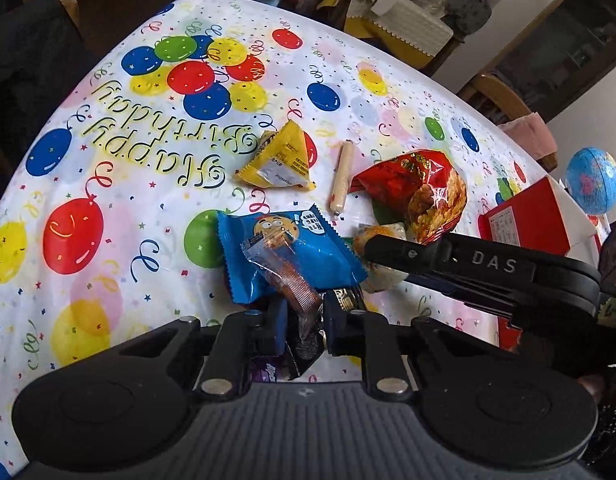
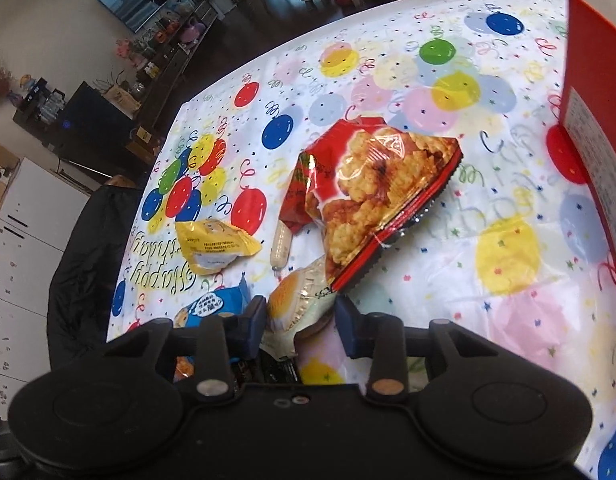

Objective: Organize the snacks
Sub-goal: 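Grasp the clear stick-snack packet with the left tool while the right tool grasps the round yolk pastry, then carry the clear packet and yolk pastry over the red box with both tools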

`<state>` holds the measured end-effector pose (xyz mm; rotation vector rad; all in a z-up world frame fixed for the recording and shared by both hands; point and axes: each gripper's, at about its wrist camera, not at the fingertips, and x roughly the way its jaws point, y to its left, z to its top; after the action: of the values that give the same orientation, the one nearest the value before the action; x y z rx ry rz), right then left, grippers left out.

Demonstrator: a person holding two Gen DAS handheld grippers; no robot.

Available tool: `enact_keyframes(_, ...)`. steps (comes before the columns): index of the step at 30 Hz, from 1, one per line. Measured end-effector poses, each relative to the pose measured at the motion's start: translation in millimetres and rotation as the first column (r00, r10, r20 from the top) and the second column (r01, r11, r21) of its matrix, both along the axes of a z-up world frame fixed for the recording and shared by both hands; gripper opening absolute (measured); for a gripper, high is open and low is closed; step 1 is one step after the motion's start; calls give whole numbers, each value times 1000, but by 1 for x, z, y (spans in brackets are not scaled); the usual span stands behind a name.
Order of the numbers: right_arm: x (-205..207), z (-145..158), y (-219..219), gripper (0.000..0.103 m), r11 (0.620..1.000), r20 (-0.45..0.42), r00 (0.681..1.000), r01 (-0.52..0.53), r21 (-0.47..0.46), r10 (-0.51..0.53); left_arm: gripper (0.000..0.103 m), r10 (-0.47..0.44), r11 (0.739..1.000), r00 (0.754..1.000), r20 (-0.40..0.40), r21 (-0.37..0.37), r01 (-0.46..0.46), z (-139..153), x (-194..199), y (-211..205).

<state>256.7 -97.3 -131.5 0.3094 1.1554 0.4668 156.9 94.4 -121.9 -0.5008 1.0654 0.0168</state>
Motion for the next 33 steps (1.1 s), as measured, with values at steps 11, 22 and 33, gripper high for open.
enact_keyframes(11, -36, 28, -24, 35, 1000, 42, 999, 3, 19, -4, 18, -31, 999, 999, 17, 39, 31, 11, -20, -6)
enact_keyframes(22, -74, 58, -48, 28, 1000, 121, 992, -13, -21, 16, 18, -88, 994, 995, 46, 74, 85, 38, -42, -28)
enact_keyframes(33, -102, 95, -87, 27, 1000, 195, 981, -5, -27, 11, 18, -180, 979, 980, 80, 113, 171, 70, -54, -75)
